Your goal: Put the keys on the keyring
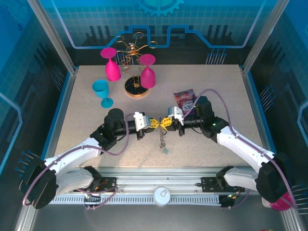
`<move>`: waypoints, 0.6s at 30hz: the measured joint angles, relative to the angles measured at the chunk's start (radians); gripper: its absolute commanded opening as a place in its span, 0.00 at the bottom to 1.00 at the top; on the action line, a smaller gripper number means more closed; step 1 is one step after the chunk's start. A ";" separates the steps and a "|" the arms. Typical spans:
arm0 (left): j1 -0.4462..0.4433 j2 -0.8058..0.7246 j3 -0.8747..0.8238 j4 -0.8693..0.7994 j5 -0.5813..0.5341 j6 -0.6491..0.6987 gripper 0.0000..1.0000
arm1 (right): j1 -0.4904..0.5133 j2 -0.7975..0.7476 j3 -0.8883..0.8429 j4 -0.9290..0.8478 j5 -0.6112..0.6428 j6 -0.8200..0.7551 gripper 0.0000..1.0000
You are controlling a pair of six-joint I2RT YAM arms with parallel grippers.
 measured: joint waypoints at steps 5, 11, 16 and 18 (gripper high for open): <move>-0.001 0.001 0.059 -0.125 -0.049 0.031 0.24 | 0.028 0.021 0.096 -0.182 0.077 -0.093 0.00; -0.001 0.018 0.155 -0.305 -0.082 0.098 0.19 | 0.089 0.074 0.243 -0.388 0.224 -0.214 0.00; -0.004 0.041 0.195 -0.395 -0.077 0.140 0.03 | 0.114 0.097 0.293 -0.468 0.294 -0.252 0.00; -0.004 0.042 0.196 -0.407 -0.066 0.153 0.00 | 0.117 0.099 0.300 -0.481 0.307 -0.250 0.00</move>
